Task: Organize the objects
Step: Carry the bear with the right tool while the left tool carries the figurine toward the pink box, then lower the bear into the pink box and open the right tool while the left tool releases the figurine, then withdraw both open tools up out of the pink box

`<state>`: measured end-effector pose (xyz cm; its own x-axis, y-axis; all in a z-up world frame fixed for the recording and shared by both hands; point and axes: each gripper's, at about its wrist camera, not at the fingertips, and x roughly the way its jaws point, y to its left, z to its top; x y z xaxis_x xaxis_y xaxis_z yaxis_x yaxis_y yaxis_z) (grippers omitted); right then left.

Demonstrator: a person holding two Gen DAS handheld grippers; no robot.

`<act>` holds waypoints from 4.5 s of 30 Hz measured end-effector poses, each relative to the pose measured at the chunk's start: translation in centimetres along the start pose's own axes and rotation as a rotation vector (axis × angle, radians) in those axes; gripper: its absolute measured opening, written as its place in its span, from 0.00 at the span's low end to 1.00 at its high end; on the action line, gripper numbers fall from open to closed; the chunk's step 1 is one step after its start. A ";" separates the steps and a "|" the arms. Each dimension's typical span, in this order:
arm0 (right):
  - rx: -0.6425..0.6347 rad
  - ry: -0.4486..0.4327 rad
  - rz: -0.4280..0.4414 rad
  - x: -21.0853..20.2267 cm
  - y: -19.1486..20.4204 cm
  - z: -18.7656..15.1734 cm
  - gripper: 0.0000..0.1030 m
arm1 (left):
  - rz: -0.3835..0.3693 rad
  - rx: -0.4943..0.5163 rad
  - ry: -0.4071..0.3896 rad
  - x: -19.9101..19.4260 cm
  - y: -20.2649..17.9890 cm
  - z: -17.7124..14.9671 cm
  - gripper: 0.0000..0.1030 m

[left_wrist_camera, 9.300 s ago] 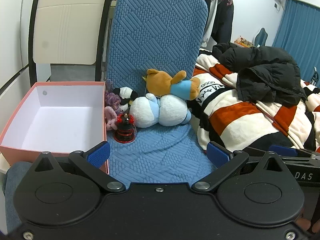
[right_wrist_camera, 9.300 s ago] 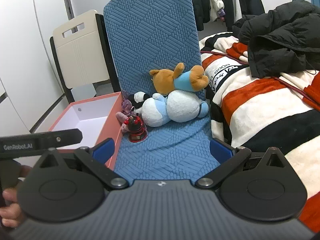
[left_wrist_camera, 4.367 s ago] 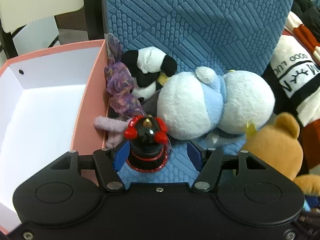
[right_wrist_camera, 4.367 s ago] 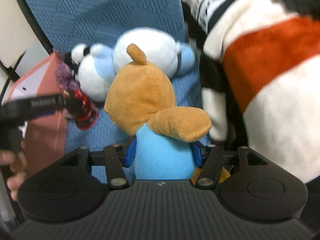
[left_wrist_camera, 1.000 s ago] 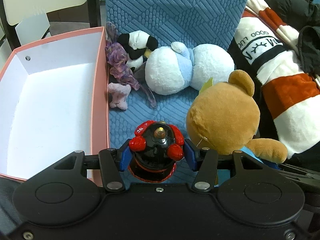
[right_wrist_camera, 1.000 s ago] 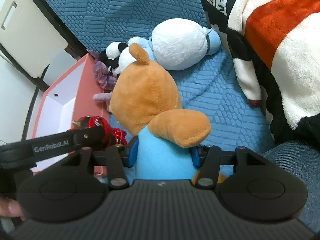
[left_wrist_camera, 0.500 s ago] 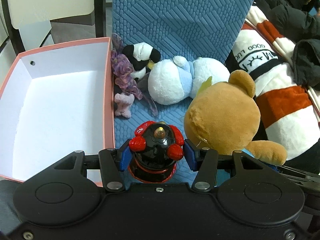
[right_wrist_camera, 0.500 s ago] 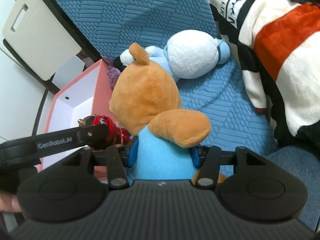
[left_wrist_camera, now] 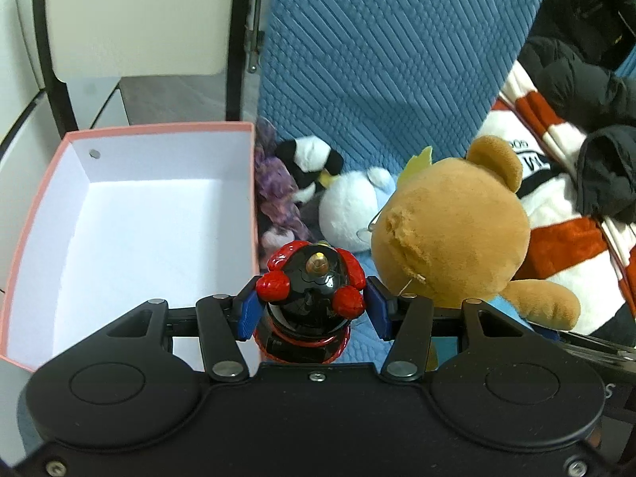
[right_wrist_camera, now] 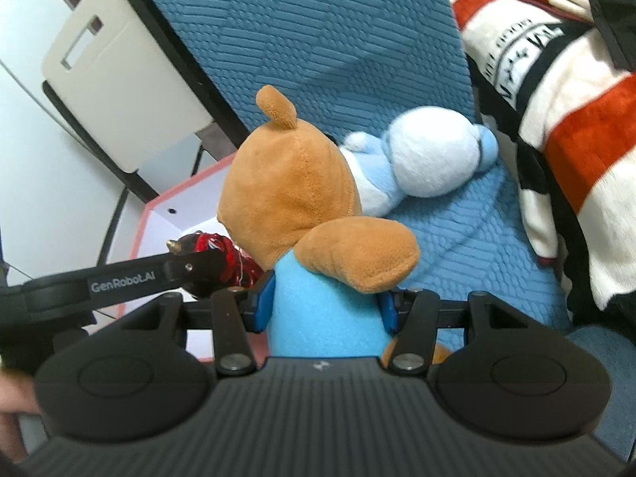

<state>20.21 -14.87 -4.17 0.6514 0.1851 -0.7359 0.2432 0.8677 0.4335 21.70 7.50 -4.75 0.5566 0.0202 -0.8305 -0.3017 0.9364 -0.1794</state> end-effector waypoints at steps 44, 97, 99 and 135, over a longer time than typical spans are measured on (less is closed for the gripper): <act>-0.179 0.168 0.018 15.5 20.1 -2.5 0.53 | 0.074 -0.223 0.048 1.0 27.0 1.3 0.49; -0.241 0.064 0.063 6.8 19.0 -2.6 0.88 | 0.074 -0.178 -0.143 -9.5 21.6 -0.7 0.99; -0.247 0.042 0.067 5.5 18.5 -2.7 0.88 | 0.074 -0.162 -0.162 -10.2 20.5 -1.0 0.99; -0.177 -0.129 -0.035 -7.6 2.1 -7.6 0.88 | -0.026 -0.018 -0.184 -12.5 1.6 -10.9 0.99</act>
<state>10.33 -10.95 -1.59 0.7342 0.1031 -0.6711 0.1444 0.9421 0.3027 5.78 4.92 -0.43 0.6964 0.0614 -0.7150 -0.2980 0.9311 -0.2103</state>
